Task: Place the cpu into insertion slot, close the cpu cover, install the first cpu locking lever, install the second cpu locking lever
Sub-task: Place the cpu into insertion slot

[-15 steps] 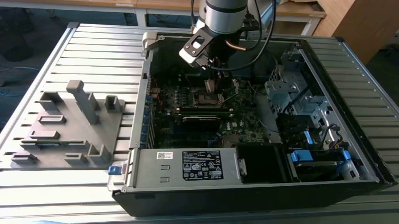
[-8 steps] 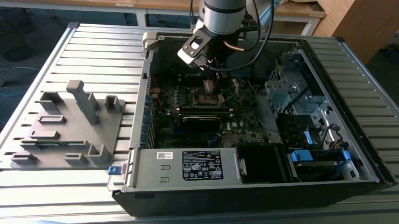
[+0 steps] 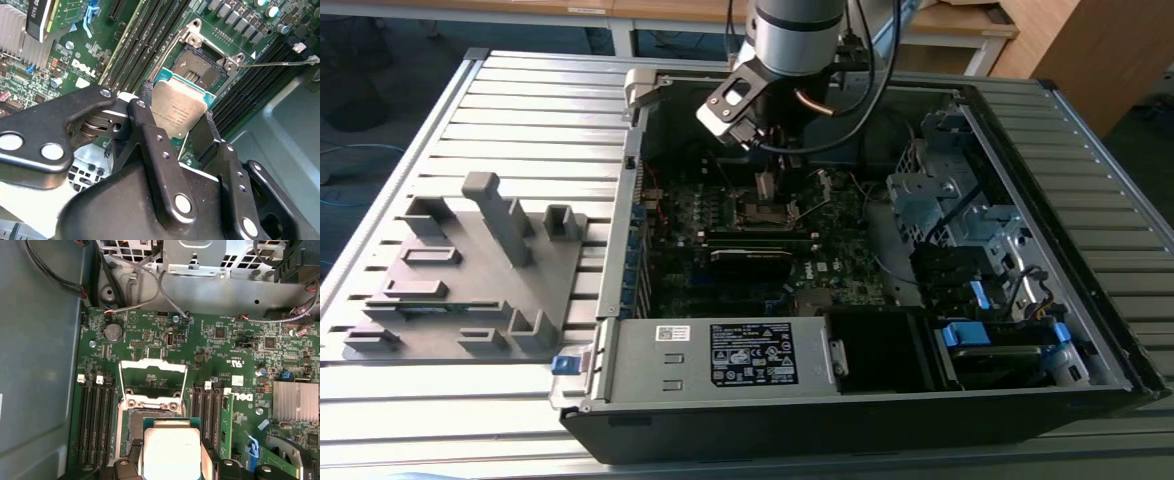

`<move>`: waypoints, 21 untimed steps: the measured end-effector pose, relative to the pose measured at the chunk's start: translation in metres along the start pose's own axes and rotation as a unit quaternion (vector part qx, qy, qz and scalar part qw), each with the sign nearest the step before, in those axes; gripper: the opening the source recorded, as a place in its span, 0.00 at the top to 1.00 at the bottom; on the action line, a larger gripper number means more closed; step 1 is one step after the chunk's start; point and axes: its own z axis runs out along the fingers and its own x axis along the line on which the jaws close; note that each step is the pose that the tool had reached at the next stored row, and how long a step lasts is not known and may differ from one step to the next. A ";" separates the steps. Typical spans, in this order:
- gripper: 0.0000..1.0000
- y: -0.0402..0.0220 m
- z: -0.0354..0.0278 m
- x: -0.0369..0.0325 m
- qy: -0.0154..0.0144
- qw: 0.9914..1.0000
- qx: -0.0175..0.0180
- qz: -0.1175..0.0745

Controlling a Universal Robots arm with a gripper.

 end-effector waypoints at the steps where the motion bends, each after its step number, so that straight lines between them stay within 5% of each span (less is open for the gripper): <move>1: 0.46 -0.0005 0.0003 0.0000 0.001 1.000 0.000 0.000; 16: 0.46 -0.0023 0.0172 0.0070 0.000 1.000 0.000 0.021; 21: 0.46 -0.0025 0.0176 0.0071 0.000 1.000 0.000 0.022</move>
